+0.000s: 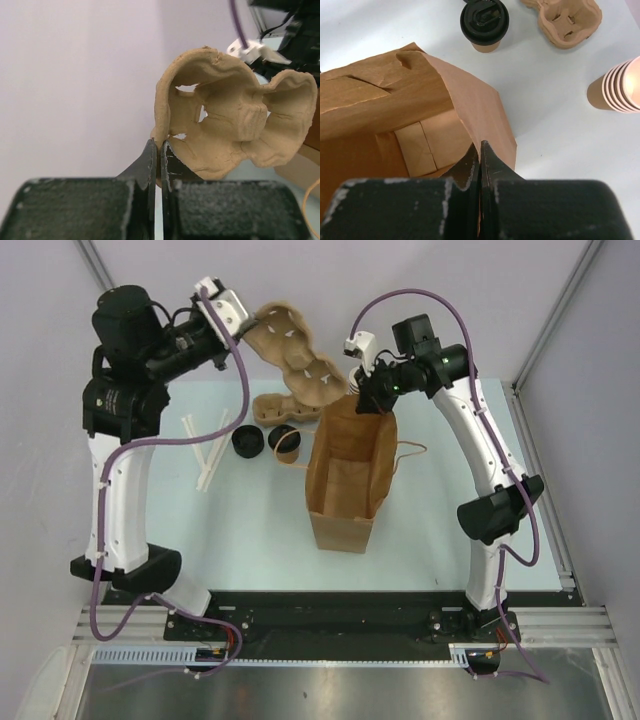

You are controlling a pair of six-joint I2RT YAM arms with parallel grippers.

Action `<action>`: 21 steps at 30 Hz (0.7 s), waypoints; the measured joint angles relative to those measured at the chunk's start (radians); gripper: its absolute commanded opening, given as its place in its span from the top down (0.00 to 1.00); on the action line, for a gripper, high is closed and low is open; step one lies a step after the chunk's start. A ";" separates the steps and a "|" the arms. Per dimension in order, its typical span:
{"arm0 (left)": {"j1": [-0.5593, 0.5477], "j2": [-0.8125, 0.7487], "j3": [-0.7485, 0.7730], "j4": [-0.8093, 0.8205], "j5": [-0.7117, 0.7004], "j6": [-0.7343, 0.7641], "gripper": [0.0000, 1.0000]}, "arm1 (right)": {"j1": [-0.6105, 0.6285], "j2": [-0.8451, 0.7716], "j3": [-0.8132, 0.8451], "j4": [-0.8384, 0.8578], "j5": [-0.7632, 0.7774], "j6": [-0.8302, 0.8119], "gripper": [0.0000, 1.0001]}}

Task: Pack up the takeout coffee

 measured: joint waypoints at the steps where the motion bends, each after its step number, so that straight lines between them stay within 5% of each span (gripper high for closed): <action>1: -0.023 -0.003 -0.004 0.003 -0.012 0.021 1.00 | 0.007 0.000 0.000 0.002 0.009 0.000 1.00; 8: -0.258 -0.061 -0.122 0.004 -0.085 0.216 1.00 | 0.023 0.000 0.000 0.018 0.056 0.001 1.00; 21: -0.446 -0.051 -0.229 -0.129 -0.210 0.516 1.00 | 0.058 0.000 0.000 0.037 0.093 0.020 1.00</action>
